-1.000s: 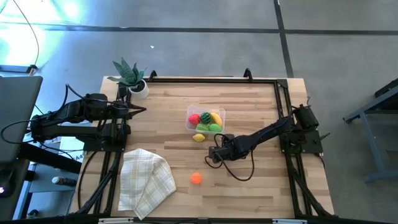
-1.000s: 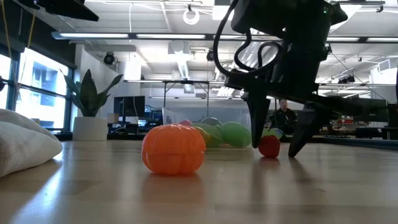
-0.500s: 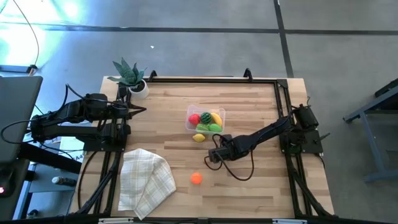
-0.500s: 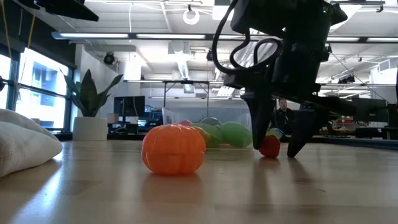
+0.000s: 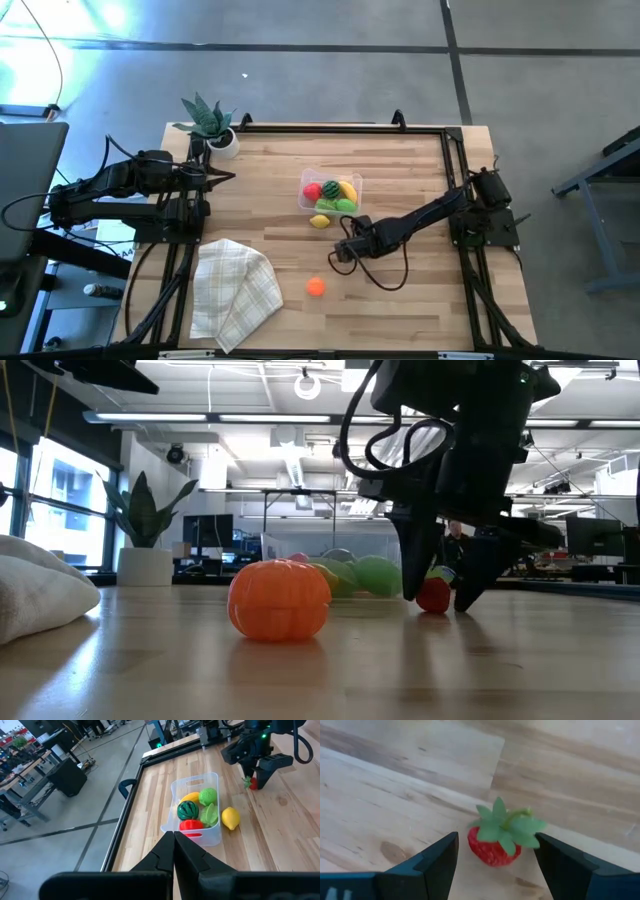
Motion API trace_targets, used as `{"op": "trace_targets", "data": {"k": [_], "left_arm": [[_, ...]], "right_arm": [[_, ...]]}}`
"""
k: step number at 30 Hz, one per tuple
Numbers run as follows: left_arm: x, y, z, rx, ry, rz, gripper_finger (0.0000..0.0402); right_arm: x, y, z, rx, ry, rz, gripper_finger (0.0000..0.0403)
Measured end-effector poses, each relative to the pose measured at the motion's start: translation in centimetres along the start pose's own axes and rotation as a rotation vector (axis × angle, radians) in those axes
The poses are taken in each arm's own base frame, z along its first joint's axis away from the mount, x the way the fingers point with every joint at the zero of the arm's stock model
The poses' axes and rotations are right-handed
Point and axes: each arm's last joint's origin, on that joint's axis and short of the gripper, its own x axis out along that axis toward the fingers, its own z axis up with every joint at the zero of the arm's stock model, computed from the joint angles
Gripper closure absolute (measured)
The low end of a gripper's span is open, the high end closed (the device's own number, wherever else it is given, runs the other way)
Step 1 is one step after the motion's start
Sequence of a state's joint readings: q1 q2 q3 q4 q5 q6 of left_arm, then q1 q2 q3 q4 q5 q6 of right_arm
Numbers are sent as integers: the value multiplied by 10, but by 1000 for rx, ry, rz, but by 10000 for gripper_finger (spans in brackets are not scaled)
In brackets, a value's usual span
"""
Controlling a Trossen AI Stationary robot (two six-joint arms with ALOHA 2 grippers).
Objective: Pick and placing Produce into tupperware
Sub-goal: Put the strawberry into the transparent bin
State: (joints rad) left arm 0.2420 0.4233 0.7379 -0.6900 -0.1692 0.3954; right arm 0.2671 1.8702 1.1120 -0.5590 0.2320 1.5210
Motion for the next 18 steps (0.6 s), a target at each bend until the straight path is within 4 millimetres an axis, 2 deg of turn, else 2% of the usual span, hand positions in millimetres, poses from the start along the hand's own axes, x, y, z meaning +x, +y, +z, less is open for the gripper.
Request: {"op": "trace_targets", "data": {"k": [13,18], "left_arm": [[0,0,0,0,0,0,401],[0,0,0,0,0,0,401]], "right_arm": [[2,0,6,-36,-34,4,152],[2,0,5,-37,-24,5,177]]}}
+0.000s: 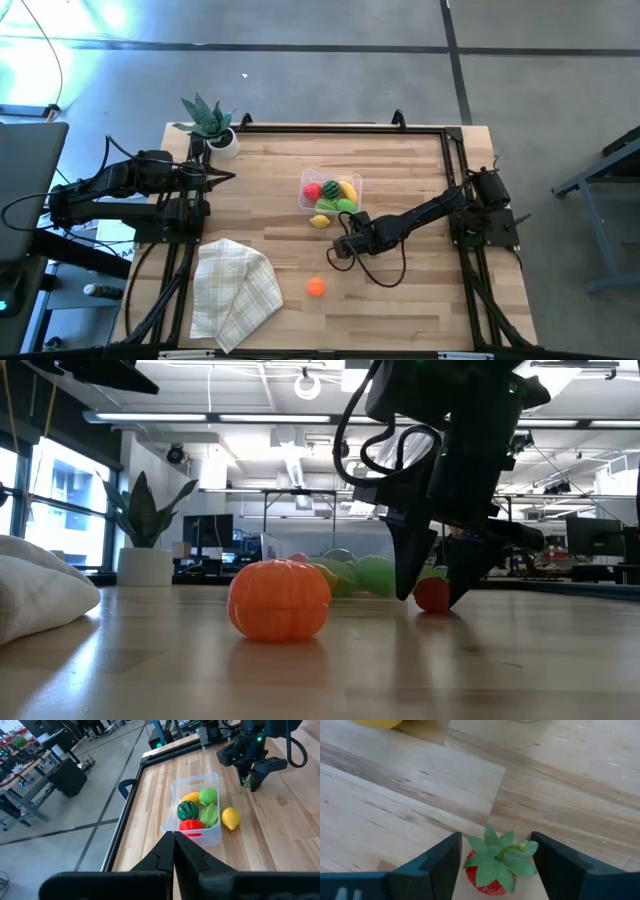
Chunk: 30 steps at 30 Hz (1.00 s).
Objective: Pick and placing Produce into tupperware
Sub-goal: Put the strawberry into the transparent bin
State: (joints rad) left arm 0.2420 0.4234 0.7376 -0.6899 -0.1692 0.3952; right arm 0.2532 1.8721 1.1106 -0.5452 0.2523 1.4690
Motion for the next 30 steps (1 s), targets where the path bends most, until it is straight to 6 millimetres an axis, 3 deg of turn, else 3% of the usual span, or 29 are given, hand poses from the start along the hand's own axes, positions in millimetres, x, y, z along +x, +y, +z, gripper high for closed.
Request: {"op": "trace_targets", "data": {"k": [5,10,30], "left_arm": [[0,0,0,0,0,0,401],[0,0,0,0,0,0,401],[0,0,0,0,0,0,401]], "right_arm": [[0,1,0,14,5,15,211],[-1,3,-3,35,25,36,219],[-4,2,-12,54,103,21,164]]}}
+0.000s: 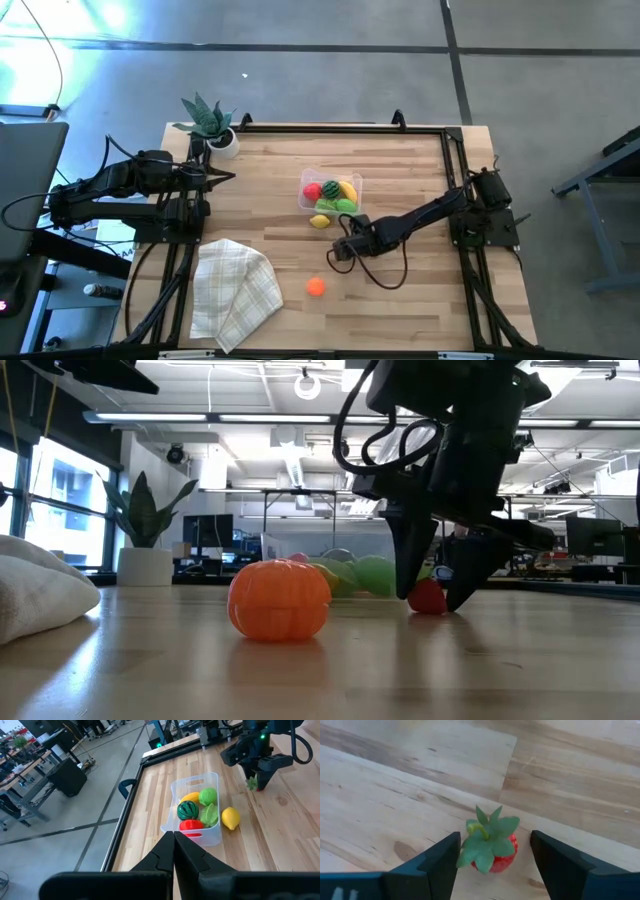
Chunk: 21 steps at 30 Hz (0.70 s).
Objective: Pick and placing Produce into tupperware
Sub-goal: Put the strawberry into the transparent bin
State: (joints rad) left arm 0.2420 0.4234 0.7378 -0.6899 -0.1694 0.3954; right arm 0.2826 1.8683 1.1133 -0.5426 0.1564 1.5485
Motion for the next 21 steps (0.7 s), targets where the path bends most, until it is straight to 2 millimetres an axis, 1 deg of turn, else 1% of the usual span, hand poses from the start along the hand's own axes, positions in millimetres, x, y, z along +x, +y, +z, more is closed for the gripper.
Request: {"op": "trace_targets", "data": {"k": [14,21], "left_arm": [[0,0,0,0,0,-1,401],[0,0,0,0,0,0,401]], "right_arm": [[0,-1,-2,-73,5,-9,167],[0,0,-2,-91,-2,-2,200]]}}
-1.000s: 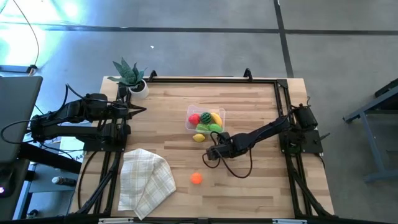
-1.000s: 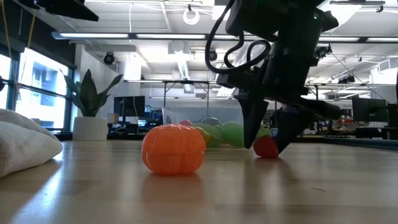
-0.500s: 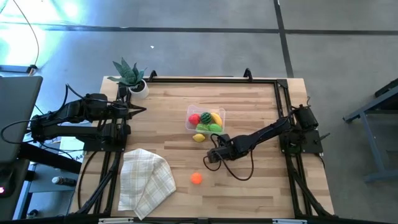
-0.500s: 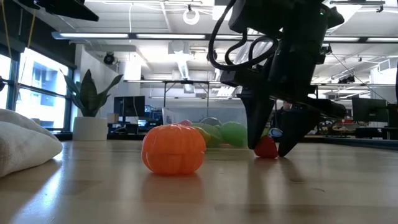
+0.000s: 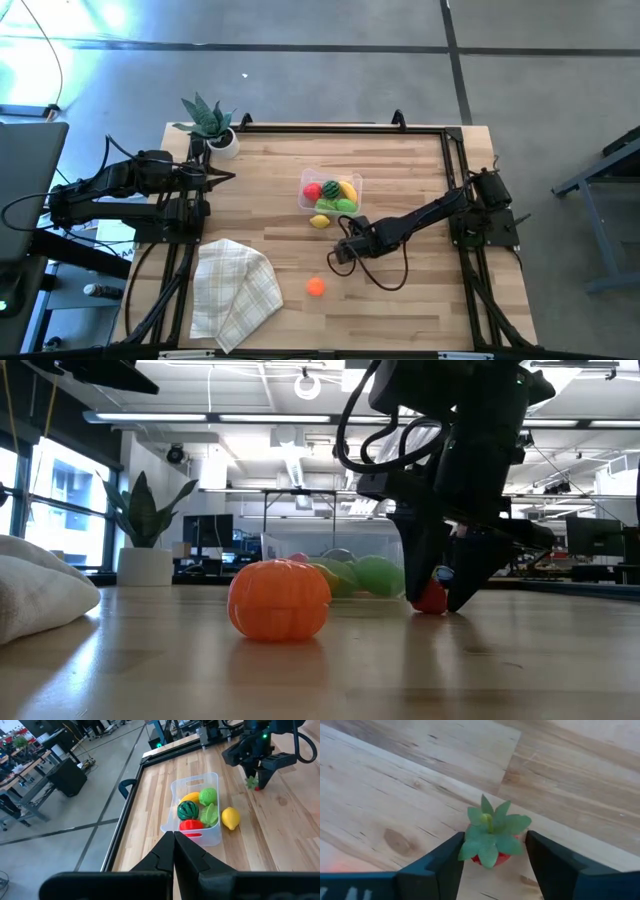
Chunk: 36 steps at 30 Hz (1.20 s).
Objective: Pick and placing Produce into tupperware
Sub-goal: Put the strawberry into the transparent bin
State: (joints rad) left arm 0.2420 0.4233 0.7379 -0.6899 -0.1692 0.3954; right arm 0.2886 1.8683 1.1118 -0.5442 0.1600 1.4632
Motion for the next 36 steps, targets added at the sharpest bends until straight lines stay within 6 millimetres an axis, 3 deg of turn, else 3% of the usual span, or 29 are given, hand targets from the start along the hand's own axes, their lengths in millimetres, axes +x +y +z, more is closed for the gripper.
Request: {"op": "trace_targets", "data": {"k": [19,29,36], "left_arm": [[0,0,0,0,0,0,401],[0,0,0,0,1,0,401],[0,0,0,0,1,0,401]], "right_arm": [[1,2,1,-32,-12,26,216],[1,5,1,-20,-18,48,266],[1,5,2,-20,-20,47,271]]}}
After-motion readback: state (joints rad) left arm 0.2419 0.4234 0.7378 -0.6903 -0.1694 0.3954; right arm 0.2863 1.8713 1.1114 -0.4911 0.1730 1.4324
